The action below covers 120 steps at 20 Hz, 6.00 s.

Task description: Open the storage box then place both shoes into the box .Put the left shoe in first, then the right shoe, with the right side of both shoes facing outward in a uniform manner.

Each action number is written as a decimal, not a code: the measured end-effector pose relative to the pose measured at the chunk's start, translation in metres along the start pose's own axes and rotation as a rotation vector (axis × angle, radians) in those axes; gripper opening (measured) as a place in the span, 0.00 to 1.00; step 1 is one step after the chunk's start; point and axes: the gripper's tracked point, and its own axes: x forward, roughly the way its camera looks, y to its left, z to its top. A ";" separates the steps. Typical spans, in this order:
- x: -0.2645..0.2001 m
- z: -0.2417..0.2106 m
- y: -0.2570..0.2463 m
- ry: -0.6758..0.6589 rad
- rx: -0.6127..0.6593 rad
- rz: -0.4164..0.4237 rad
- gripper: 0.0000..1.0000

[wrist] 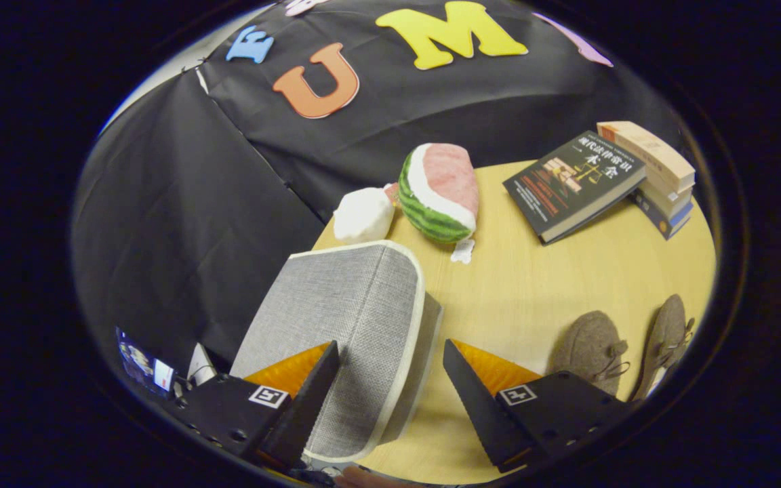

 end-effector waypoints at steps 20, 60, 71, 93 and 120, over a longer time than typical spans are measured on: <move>0.003 -0.003 0.007 0.160 0.218 0.142 0.47; 0.015 0.049 0.326 0.210 0.136 0.234 0.90; -0.027 0.034 0.175 0.224 0.050 0.022 0.95; -0.112 -0.074 -0.213 0.476 -0.094 -0.360 0.94; -0.113 -0.083 -0.194 0.453 0.163 -0.345 0.01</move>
